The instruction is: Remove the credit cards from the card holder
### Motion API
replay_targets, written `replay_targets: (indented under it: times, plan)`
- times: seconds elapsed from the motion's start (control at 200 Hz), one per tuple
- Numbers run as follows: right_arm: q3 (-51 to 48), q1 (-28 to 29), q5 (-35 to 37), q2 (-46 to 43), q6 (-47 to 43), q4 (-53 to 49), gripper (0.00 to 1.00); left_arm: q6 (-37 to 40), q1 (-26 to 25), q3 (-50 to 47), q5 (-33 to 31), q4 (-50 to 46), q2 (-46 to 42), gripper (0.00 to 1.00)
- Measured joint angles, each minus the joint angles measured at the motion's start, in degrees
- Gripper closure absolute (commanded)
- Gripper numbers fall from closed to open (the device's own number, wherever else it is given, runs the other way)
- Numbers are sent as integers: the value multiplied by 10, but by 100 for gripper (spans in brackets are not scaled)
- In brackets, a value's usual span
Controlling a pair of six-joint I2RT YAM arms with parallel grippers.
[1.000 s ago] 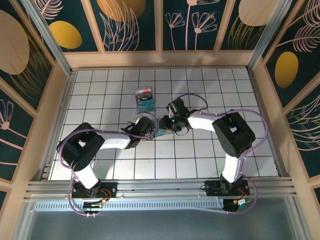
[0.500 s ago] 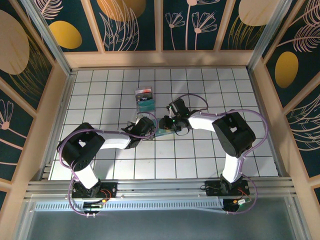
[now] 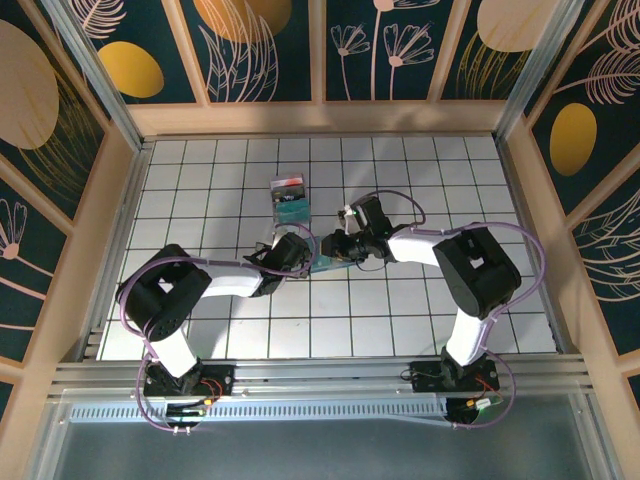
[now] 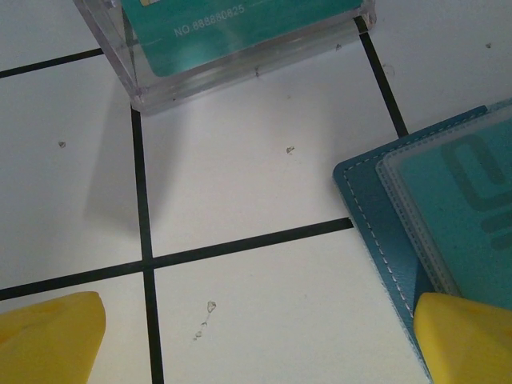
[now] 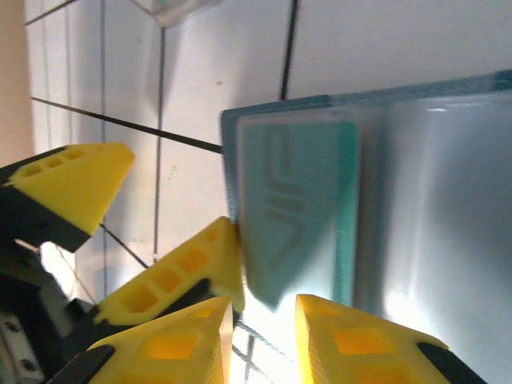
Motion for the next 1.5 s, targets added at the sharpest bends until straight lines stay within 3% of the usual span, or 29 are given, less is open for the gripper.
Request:
replay_targets:
  times: [0.22,0.691,1.496]
  plan:
    - [0,0,-7,-1,0,6,73,0,0,1,0,0,1,1]
    - [10,-1,66,0,-6,-50,72,0,0,1,0,0,1,1]
    - [22,1,36,25,-5,-34,73,0,0,2,0,0,2,1]
